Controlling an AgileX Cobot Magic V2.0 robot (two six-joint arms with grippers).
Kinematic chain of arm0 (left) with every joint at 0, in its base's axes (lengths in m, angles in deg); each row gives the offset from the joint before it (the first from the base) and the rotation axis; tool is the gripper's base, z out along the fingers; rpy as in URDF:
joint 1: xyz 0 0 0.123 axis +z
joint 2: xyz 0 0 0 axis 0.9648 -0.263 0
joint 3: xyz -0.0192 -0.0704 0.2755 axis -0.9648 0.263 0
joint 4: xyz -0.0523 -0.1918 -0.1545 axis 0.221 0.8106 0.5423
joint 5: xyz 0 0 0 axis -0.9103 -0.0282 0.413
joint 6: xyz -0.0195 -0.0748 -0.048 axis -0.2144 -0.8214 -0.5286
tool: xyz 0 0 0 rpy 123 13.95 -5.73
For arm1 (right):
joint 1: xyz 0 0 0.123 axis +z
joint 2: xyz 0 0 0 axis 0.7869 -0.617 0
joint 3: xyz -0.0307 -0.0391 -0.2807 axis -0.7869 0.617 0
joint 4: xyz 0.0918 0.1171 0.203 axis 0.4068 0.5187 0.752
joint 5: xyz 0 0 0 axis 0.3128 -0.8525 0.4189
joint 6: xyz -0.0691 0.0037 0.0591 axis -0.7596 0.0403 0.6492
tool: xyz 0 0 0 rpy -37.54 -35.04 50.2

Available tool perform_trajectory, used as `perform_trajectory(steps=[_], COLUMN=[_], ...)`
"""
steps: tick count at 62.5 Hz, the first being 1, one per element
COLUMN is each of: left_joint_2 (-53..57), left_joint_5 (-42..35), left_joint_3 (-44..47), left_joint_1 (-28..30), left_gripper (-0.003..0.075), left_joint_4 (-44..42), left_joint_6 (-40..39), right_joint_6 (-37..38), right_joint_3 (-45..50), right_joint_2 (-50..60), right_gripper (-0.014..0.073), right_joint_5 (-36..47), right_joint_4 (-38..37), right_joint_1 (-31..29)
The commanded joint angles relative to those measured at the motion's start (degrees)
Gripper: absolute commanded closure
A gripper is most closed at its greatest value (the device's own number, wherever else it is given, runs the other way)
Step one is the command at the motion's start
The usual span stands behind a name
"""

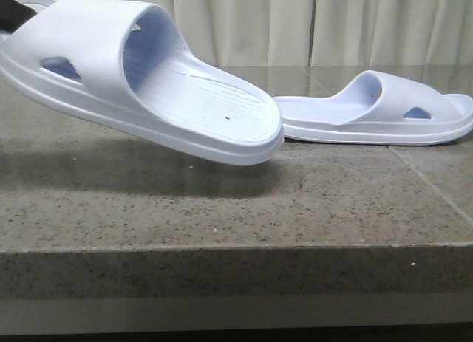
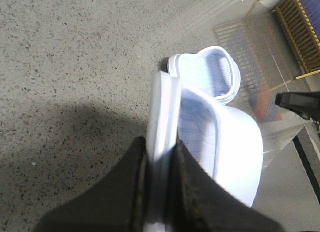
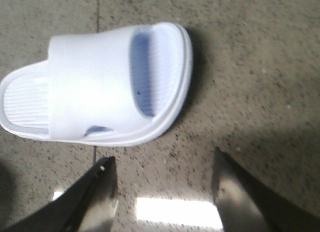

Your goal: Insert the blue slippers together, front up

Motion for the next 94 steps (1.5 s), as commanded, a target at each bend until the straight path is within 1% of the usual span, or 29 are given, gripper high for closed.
perform_trajectory(steps=[1,5,18,32,38,48,54,59,68,71,82,84,94], left_joint_2=[1.79,1.79,1.79,1.79,1.79,1.79,1.79,1.79,1.79,1.79,1.79,1.79,1.79], left_joint_5=[2.11,2.11,2.11,2.11,2.11,2.11,2.11,2.11,2.22,2.11,1.75,1.45,-2.29], left_joint_3=[-1.38,-1.38,-1.38,-1.38,-1.38,-1.38,-1.38,-1.38,-1.38,-1.38,-1.38,-1.38,-1.38], left_joint_1=[-0.30,-0.30,-0.30,-0.30,-0.30,-0.30,-0.30,-0.30,-0.30,-0.30,-0.30,-0.30,-0.68], left_gripper=[0.0741,0.0741,0.0741,0.0741,0.0741,0.0741,0.0741,0.0741,0.0741,0.0741,0.0741,0.0741,0.0741], left_joint_4=[4.60,4.60,4.60,4.60,4.60,4.60,4.60,4.60,4.60,4.60,4.60,4.60,4.60], left_joint_6=[0.03,0.03,0.03,0.03,0.03,0.03,0.03,0.03,0.03,0.03,0.03,0.03,0.13], right_joint_6=[-3.88,-4.33,-4.62,-6.75,-8.31,-11.58,-11.86,-12.31,-13.75,-13.75,-14.30,-14.98,-16.07], right_joint_3=[-3.32,-4.45,-9.00,-13.39,-14.49,-15.85,-15.85,-15.85,-15.85,-15.85,-15.85,-15.85,-15.85], right_joint_2=[-1.89,-4.06,-12.07,-19.91,-22.66,-27.12,-29.01,-30.24,-30.42,-30.42,-30.06,-29.67,-25.14], right_gripper=[0.0208,0.0218,0.0218,0.0218,0.0221,0.0221,0.0230,0.0278,0.0422,0.0488,0.0650,0.0664,0.0660], right_joint_5=[0.42,0.70,0.16,-2.74,-4.03,-10.14,-11.66,-12.80,-13.42,-13.23,-12.63,-12.63,-12.56], right_joint_4=[7.23,8.40,8.47,9.73,12.02,17.63,18.57,18.57,18.57,18.57,18.83,18.91,19.97], right_joint_1=[-0.43,-0.43,-0.43,-0.43,-0.43,-0.37,0.22,1.31,3.03,3.33,3.60,3.60,3.54])
